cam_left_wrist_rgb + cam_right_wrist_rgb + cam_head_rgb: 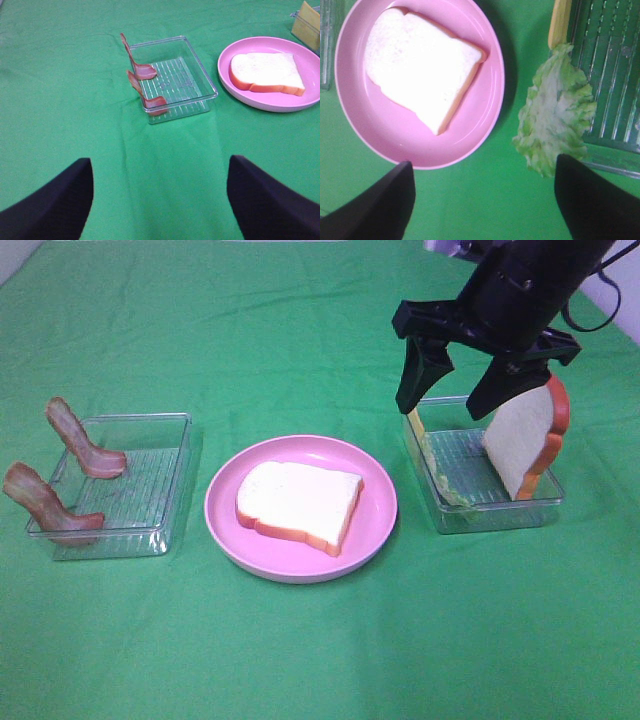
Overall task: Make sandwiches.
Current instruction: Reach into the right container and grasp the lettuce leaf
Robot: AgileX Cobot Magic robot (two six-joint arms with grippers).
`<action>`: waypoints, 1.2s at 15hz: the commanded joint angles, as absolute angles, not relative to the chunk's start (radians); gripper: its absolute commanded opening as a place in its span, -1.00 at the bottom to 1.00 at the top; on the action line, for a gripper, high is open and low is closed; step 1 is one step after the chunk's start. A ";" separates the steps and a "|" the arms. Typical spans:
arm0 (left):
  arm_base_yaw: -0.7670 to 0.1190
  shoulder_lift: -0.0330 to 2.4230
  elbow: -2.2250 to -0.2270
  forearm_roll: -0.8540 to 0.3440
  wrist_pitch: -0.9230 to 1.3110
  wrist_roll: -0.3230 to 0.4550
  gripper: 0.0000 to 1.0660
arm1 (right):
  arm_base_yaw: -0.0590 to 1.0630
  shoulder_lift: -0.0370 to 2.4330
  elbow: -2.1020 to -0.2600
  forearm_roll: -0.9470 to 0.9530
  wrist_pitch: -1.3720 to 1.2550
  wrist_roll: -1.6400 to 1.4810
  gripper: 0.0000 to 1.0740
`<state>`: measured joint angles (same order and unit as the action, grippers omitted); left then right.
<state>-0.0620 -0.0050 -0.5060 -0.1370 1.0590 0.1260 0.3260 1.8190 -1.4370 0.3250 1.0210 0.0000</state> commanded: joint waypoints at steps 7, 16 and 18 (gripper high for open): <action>-0.067 -0.024 -0.501 -0.141 1.047 0.127 0.33 | 0.327 2.027 -1.503 0.221 0.953 0.013 0.34; -0.067 -0.024 -0.501 -0.141 1.047 0.127 0.33 | 0.327 2.059 -1.503 0.170 0.938 0.013 -0.32; -0.067 -0.024 -0.501 -0.141 1.047 0.127 0.33 | 0.327 2.059 -1.503 0.170 0.948 0.013 -0.67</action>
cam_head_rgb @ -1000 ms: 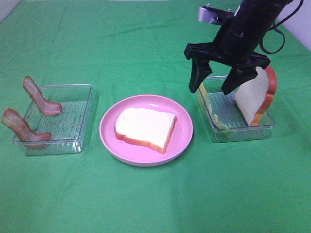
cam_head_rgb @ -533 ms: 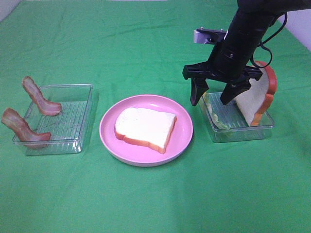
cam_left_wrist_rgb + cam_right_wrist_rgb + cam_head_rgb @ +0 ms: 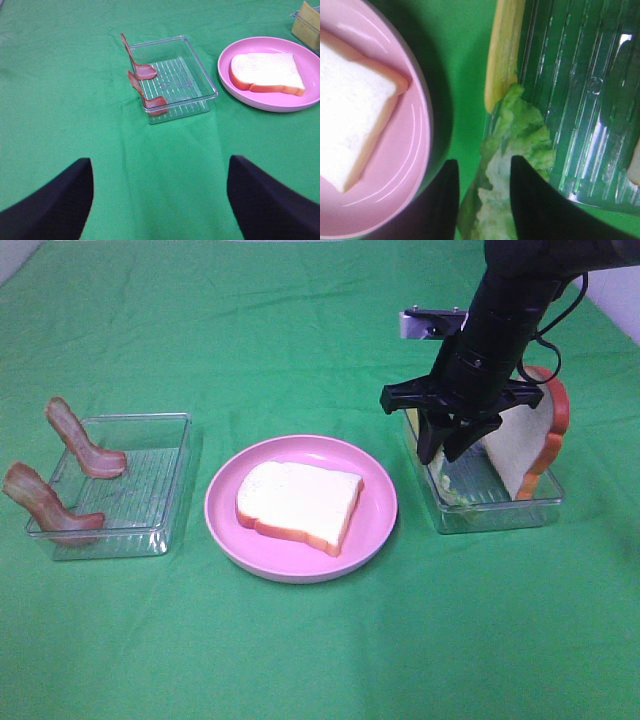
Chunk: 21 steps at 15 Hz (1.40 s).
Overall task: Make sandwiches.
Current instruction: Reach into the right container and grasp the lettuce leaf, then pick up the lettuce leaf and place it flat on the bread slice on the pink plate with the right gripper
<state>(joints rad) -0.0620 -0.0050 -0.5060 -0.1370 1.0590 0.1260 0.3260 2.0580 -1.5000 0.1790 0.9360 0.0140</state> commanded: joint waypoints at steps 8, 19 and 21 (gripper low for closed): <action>-0.067 -0.024 -0.501 -0.141 1.047 0.127 0.33 | 0.327 2.056 -1.605 0.102 1.144 0.013 -1.00; -0.067 -0.024 -0.501 -0.141 1.047 0.126 0.33 | 0.328 1.797 -1.663 0.386 1.233 -0.163 -1.00; -0.067 -0.024 -0.501 -0.141 1.047 0.126 0.33 | 0.328 1.798 -1.630 0.633 1.214 -0.289 -1.00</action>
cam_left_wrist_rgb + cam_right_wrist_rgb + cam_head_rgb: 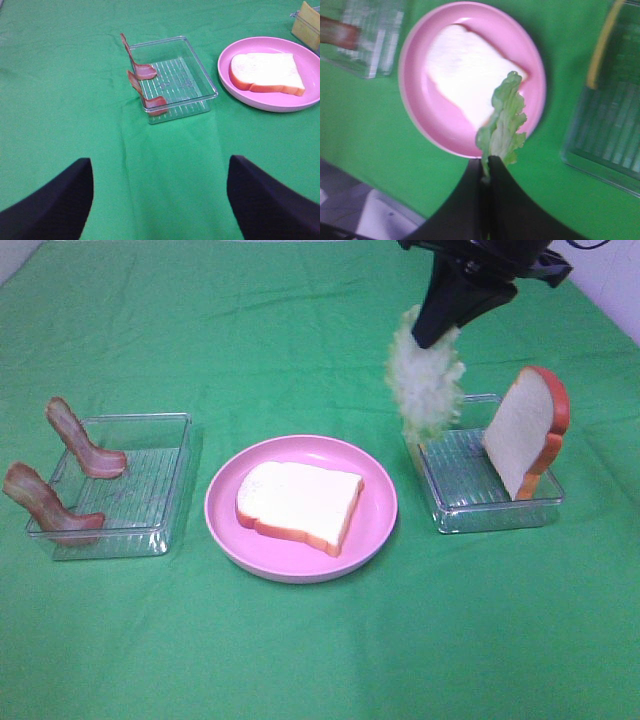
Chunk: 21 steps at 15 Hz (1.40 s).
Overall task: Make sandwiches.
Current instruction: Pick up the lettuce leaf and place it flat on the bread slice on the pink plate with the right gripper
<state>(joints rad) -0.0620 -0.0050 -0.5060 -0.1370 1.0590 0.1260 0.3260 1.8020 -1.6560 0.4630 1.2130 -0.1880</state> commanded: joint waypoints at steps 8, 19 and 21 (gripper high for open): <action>-0.067 -0.024 -0.501 -0.141 1.047 0.126 0.33 | 0.379 1.889 -1.429 1.055 1.050 -0.593 -1.00; -0.067 -0.024 -0.501 -0.142 1.047 0.126 0.33 | 0.536 2.115 -1.439 1.005 0.670 -0.546 -1.00; -0.067 -0.024 -0.501 -0.142 1.047 0.126 0.33 | 0.534 2.115 -1.439 0.858 0.643 -0.393 -1.00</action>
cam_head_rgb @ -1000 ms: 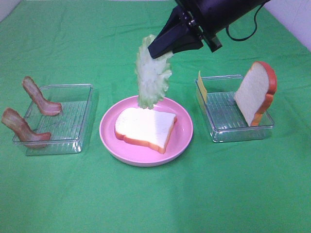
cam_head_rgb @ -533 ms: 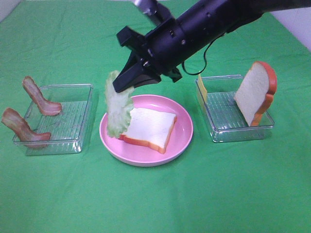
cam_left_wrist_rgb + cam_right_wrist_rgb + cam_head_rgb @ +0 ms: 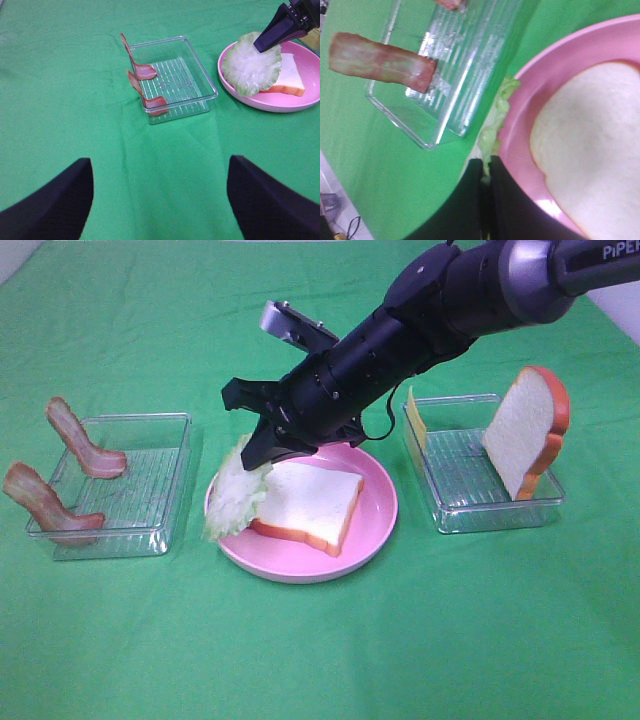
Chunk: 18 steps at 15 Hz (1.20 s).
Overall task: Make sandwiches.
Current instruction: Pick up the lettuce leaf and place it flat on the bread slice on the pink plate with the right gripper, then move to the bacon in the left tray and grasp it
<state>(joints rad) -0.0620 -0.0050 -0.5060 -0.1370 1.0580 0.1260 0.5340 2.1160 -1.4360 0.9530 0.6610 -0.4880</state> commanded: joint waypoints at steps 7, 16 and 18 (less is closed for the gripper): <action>-0.067 -0.024 -0.501 -0.142 1.047 0.126 0.33 | 0.536 2.115 -1.439 0.488 0.565 -0.085 -0.92; -0.067 -0.024 -0.501 -0.142 1.047 0.126 0.33 | 0.536 2.045 -1.439 0.352 0.610 -0.086 0.27; -0.067 -0.024 -0.501 -0.142 1.047 0.126 0.33 | 0.536 1.918 -1.439 0.313 0.722 -0.086 0.27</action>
<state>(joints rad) -0.0620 -0.0050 -0.5060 -0.1370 1.0580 0.1260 0.5340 1.9330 -1.4370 0.3240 0.7050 -0.0890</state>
